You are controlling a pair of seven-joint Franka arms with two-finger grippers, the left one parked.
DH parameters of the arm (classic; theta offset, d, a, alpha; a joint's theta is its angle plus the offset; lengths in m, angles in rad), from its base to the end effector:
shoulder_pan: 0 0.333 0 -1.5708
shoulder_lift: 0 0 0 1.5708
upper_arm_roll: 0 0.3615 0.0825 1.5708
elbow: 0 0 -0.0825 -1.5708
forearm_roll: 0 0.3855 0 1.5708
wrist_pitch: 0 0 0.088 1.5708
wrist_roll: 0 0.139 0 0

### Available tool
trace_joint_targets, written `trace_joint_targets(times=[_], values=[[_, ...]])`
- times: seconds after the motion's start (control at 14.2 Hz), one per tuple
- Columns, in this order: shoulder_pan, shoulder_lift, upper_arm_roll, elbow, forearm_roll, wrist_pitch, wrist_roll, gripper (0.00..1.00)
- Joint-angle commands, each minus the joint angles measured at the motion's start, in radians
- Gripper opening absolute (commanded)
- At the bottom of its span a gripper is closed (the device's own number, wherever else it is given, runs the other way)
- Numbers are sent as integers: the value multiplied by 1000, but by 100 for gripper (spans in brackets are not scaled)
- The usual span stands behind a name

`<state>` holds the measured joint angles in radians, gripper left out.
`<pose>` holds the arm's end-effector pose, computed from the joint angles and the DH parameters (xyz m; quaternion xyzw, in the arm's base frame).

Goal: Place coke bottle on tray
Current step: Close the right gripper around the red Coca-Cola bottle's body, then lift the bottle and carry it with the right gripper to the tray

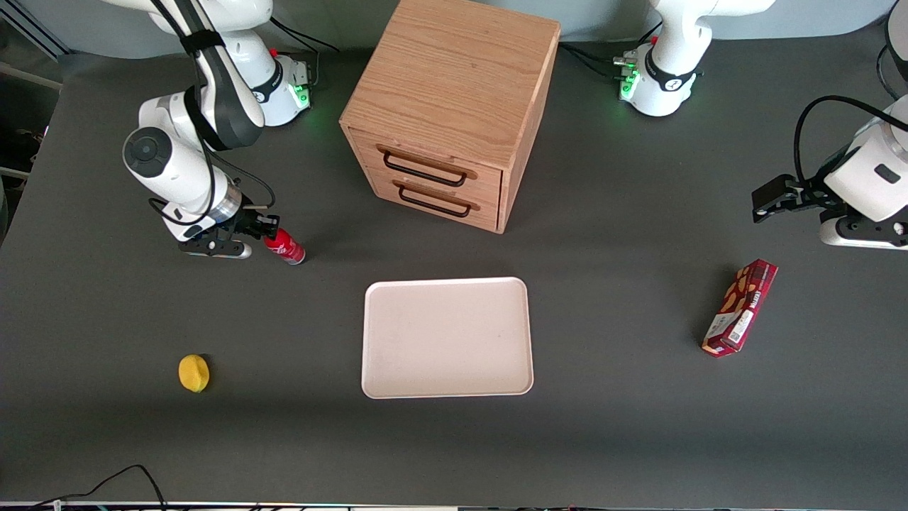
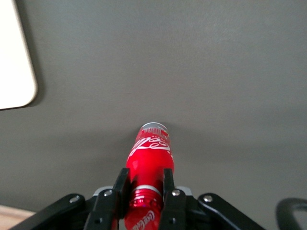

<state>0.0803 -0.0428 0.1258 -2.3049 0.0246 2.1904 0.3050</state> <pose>0.4836 0.1028 0.3704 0.9977 -0.0570 -0.0366 0.0023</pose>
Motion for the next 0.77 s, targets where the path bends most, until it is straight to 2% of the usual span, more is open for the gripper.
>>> trace_joint_targets(times=[0.0,0.21,0.42,0.56,0.7], values=[[-1,-11,-3,256,-9,-264,-30,0],[9,122,0,633,-3,-510,-7,0],[39,407,35,1116,-26,-757,78,0],[73,551,52,1298,-38,-779,166,0],[117,697,54,1402,-41,-724,317,0]])
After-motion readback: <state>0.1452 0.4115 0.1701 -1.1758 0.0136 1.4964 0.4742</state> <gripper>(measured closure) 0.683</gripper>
